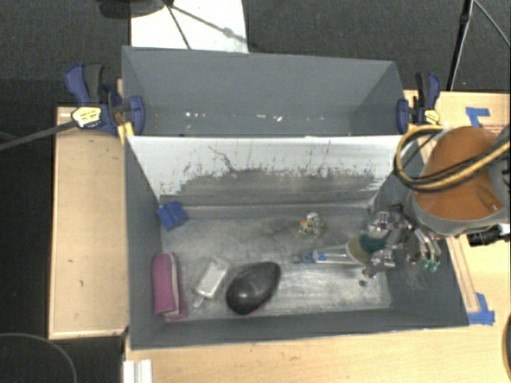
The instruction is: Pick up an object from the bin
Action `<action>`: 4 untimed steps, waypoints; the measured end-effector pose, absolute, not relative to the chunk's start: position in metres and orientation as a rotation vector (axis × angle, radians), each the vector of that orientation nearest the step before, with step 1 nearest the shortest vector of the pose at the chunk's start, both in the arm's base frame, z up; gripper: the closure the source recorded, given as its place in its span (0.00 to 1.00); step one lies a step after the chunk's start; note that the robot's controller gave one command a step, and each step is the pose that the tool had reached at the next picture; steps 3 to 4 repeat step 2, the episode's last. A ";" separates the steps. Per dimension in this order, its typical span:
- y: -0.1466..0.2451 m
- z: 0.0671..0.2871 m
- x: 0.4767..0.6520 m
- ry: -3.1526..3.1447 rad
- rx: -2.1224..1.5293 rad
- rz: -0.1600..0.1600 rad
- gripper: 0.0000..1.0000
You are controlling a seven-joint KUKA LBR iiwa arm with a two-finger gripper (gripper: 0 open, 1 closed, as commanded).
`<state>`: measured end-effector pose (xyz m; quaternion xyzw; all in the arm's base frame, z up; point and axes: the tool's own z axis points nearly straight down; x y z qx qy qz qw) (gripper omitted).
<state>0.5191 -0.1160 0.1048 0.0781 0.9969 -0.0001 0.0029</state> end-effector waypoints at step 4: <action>-0.117 0.174 0.522 3.127 0.242 0.000 1.00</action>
Offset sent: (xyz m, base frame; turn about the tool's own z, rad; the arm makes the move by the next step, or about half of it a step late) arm 0.0000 0.0000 0.0528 0.0000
